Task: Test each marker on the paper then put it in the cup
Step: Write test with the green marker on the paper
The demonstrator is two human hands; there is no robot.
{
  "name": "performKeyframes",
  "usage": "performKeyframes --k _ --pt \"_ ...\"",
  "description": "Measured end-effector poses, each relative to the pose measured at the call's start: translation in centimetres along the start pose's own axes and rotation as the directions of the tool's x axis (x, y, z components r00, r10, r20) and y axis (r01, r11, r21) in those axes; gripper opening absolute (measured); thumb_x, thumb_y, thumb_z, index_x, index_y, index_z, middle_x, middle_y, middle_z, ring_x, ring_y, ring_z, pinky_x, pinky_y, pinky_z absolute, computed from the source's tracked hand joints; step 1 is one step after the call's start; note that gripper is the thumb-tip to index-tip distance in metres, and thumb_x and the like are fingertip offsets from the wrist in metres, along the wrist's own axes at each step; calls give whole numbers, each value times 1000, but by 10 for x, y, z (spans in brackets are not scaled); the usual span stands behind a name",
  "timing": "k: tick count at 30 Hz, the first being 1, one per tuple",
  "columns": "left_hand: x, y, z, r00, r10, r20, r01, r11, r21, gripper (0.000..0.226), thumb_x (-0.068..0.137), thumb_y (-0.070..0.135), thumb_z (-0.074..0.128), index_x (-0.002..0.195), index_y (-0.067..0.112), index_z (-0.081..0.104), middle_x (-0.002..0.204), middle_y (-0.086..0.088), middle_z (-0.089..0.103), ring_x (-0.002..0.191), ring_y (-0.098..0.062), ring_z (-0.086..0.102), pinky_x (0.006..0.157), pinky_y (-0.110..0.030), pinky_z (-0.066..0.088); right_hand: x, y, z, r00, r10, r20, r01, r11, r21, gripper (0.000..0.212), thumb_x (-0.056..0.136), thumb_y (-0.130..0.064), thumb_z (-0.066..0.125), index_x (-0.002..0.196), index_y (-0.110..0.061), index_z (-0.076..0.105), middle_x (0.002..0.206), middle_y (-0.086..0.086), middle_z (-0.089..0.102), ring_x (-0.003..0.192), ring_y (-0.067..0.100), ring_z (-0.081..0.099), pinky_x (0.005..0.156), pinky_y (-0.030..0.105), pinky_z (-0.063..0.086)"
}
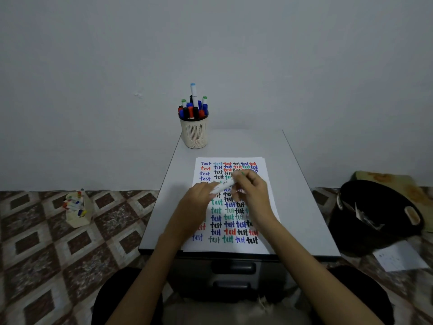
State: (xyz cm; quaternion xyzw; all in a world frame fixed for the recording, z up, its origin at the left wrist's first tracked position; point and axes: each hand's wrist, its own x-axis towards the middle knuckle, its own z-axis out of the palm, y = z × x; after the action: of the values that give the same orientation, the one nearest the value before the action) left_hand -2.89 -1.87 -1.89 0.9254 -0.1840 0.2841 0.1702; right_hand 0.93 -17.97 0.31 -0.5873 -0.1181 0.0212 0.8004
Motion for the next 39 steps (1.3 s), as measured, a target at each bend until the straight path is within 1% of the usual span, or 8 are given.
performKeyframes --k 4,7,11,15,25,29,34,39 --pt "0 4 -3 997 30 64 -21 989 -148 25 96 14 37 115 4 50 99 -14 61 85 -22 59 73 -32 53 -15 16 12 993 98 63 -101 994 37 34 87 -17 70 103 7 54 63 14 55 44 19 42 40 23 35" --pt "0 4 -3 987 -78 140 119 942 -315 19 101 22 35 113 14 48 98 0 57 84 -5 56 72 -19 47 -14 16 18 996 80 26 -80 996 -26 31 86 -17 72 94 9 56 59 15 56 41 19 45 40 23 36" --pt "-2 -1 2 975 -101 198 155 947 -282 31 99 30 31 121 15 47 88 0 59 70 -7 56 63 -23 49 -14 17 18 997 81 -5 -81 996 23 18 86 -10 71 90 1 56 65 13 59 46 17 52 43 24 44" --pt "-4 -3 3 982 -81 170 122 961 -249 36 98 32 31 126 14 46 86 -1 60 65 -9 54 59 -16 44 -13 18 15 993 116 30 -117 992 48 15 86 -9 70 84 -5 55 62 9 59 45 16 48 45 26 43" --pt "-6 -4 -1 986 -106 127 134 964 -231 50 95 47 25 127 17 50 75 -4 65 56 -14 61 51 -33 52 -13 20 12 990 131 57 -136 985 106 17 84 -8 71 92 -5 57 74 13 62 63 27 52 56 31 44" --pt "-5 -1 -5 989 -109 95 123 981 -151 51 94 52 28 126 21 53 66 6 57 52 -8 54 48 -21 45 -14 20 13 992 122 22 -124 987 107 18 84 -11 72 91 -2 58 74 16 62 54 23 52 50 27 44" --pt "-4 -1 -6 981 -191 25 193 972 -135 42 93 51 35 117 24 56 75 10 63 62 -6 59 57 -24 50 -13 16 10 998 65 -24 -61 989 136 18 86 -10 71 81 -3 55 64 18 58 45 20 47 44 26 40" --pt "-2 -11 7 990 -116 75 121 990 -73 36 90 41 49 118 21 59 108 6 61 98 -10 55 90 -32 43 13 -5 -18 981 15 -191 32 970 241 5 92 -2 57 91 -5 52 91 20 67 67 24 67 52 26 56"
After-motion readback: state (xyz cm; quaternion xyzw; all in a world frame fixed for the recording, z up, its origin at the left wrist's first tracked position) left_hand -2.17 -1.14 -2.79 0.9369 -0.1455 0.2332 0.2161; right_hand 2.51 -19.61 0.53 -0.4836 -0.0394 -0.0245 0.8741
